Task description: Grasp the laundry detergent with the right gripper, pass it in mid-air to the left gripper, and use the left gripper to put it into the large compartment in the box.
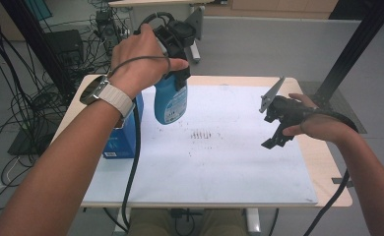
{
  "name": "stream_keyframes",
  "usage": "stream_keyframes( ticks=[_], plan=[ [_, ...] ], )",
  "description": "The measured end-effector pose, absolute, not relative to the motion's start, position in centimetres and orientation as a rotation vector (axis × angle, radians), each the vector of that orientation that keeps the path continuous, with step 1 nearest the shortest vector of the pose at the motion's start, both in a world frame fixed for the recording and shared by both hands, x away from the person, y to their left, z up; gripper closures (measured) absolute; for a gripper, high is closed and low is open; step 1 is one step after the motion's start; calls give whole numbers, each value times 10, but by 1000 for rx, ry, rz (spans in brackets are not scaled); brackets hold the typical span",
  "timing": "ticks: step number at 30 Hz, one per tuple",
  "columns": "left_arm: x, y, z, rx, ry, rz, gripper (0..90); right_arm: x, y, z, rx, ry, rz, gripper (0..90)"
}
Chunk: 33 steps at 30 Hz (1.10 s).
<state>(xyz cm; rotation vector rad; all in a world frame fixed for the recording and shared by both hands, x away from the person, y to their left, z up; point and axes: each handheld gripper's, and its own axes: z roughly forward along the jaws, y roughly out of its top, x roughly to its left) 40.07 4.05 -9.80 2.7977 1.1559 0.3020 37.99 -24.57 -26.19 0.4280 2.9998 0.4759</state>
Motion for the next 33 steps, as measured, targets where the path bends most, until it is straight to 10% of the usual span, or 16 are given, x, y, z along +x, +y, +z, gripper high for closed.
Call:
stream_keyframes(
  ticks=[33],
  plan=[
    [423,83,-72,2541,1639,286,376,386,-257,-262,476,2983,488,73]
  ],
)
